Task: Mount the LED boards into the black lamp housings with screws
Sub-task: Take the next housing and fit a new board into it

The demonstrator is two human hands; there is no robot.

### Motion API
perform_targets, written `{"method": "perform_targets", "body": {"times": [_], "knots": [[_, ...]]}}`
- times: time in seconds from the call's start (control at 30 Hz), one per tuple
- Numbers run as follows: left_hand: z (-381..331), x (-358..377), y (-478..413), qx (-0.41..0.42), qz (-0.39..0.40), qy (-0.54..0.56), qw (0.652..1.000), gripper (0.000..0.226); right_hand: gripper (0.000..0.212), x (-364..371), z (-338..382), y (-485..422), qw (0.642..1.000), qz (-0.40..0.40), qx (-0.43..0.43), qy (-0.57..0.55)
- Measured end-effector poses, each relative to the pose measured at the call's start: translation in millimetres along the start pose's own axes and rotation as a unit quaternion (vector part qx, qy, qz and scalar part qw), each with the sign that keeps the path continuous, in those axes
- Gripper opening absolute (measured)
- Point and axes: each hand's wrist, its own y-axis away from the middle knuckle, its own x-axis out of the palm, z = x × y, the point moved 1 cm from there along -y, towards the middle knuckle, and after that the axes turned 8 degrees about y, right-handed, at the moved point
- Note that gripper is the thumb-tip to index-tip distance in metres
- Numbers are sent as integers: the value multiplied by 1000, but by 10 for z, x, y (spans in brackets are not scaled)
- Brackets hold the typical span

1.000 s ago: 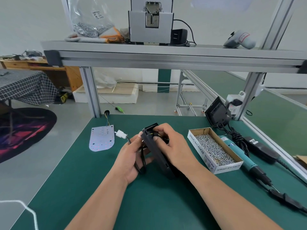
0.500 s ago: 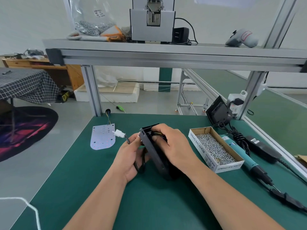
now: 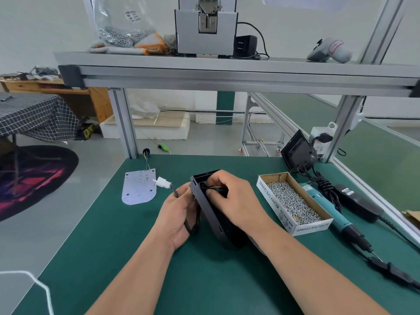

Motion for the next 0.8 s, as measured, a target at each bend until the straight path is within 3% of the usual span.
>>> {"method": "perform_targets", "body": {"times": [0.33, 0.53, 0.8], "knots": [[2, -2, -6, 27, 8, 3, 1000, 23, 23, -67, 97, -79, 999, 33, 12, 39], [26, 9, 0, 23, -19, -6, 1000, 23, 32, -150, 145, -110, 986, 96, -46, 127], [46, 29, 7, 24, -43, -11, 999, 27, 2, -121, 68, -74, 999, 0, 25, 47]]}}
